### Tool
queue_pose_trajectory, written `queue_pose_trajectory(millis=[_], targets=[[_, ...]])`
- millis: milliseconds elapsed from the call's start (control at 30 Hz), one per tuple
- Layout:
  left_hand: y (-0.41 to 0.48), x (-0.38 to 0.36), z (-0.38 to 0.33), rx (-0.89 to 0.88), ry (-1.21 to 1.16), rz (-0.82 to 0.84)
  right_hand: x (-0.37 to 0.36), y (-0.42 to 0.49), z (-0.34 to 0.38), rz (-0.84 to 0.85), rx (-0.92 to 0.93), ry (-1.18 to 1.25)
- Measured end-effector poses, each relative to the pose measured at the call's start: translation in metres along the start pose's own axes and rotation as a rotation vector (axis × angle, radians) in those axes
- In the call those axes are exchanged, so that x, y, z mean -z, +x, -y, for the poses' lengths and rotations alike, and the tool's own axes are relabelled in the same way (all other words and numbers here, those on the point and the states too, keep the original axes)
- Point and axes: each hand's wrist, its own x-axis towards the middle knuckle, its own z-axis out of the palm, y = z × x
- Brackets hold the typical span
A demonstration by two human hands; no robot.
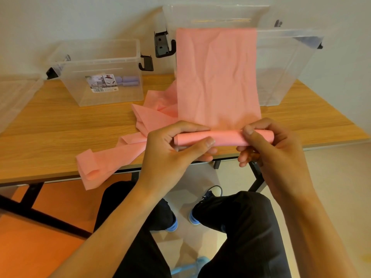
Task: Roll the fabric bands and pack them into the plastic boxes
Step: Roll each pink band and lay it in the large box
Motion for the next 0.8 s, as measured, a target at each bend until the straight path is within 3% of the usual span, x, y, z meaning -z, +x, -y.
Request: queue_pose_trajectory(millis=[800], targets=[[-0.0019, 0.0005, -0.0012, -0.014, 0.008, -0.009, 0.0012, -0.0033, 0.0028, 0.002, -0.022, 0.008]])
